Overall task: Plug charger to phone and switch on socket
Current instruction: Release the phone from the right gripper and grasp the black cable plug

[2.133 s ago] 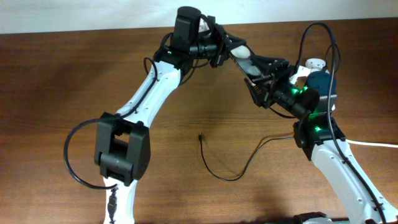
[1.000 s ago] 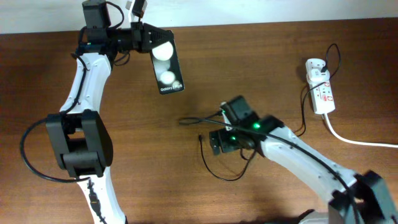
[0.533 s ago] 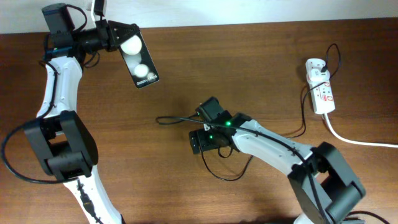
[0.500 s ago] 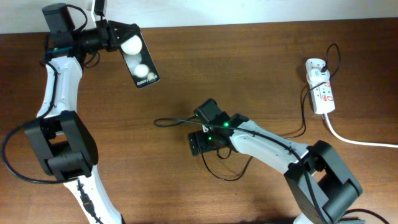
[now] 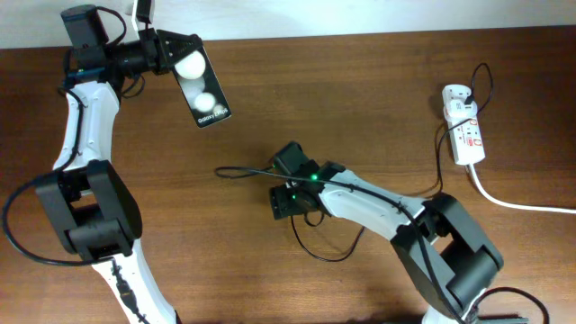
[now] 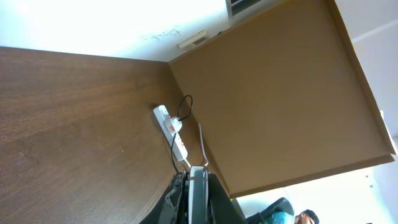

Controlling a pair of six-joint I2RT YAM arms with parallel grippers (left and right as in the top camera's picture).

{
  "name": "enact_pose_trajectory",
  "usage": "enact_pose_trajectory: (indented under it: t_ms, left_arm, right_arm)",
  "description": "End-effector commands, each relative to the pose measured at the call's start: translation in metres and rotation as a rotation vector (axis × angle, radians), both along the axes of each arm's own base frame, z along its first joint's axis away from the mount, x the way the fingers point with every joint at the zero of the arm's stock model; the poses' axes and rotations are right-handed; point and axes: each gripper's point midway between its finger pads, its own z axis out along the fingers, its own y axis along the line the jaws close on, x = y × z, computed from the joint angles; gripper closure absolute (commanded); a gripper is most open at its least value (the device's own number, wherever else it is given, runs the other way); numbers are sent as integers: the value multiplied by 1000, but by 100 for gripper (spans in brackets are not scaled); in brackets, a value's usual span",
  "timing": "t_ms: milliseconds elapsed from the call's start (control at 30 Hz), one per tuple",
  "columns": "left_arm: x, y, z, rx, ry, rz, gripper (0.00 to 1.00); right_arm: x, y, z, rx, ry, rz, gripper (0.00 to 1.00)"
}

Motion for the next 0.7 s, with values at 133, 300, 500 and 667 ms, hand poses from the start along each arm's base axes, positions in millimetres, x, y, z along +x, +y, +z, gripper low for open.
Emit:
enact_pose_trajectory:
  t_ms: [133, 300, 500, 667]
  left_arm:
    - [0, 3, 4, 0, -24, -5, 100]
    - [0, 3, 4, 0, -24, -5, 100]
    - [0, 3, 4, 0, -24, -5, 100]
    - [-1, 3, 4, -2, -24, -8, 100]
  right_arm:
    - [5, -11, -9, -84, -12, -26, 52]
    - [4, -10, -9, -82, -9, -25, 78]
    - [12, -5, -7, -60, -40, -27, 71]
    - [12, -5, -6, -56, -41, -27, 74]
